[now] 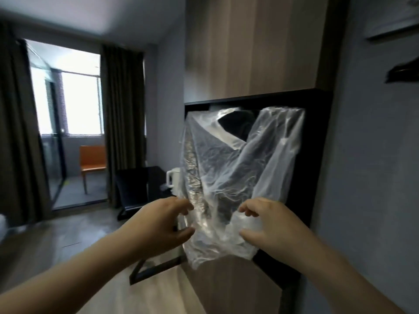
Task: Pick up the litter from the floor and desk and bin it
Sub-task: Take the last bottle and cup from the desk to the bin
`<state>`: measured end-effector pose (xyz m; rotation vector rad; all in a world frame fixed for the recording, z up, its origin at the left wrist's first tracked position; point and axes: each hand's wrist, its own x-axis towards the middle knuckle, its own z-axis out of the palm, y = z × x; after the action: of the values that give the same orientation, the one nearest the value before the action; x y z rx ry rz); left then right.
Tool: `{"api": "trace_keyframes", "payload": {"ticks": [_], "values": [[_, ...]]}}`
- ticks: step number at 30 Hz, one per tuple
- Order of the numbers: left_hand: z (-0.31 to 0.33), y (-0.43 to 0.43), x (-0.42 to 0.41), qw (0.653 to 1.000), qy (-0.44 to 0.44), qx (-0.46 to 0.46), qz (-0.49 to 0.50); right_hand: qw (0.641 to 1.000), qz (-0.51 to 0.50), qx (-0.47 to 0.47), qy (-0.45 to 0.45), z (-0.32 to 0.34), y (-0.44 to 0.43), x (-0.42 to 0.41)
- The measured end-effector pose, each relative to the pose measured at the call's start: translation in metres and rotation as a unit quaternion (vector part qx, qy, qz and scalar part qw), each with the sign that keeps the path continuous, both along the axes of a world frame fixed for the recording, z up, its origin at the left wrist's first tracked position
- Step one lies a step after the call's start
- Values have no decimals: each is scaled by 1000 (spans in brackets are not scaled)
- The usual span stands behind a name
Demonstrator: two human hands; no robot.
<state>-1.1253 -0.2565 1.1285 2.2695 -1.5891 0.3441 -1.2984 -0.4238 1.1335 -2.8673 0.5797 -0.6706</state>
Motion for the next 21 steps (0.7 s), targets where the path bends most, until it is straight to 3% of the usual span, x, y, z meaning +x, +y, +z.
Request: {"api": "trace_keyframes", "payload": {"ticks": [9, 21], "values": [[-24, 58, 120, 993, 41, -8, 115, 995, 84, -18, 50, -19, 18, 155], [-32, -15, 284, 981, 45, -24, 188, 988, 147, -15, 42, -32, -85, 352]]}}
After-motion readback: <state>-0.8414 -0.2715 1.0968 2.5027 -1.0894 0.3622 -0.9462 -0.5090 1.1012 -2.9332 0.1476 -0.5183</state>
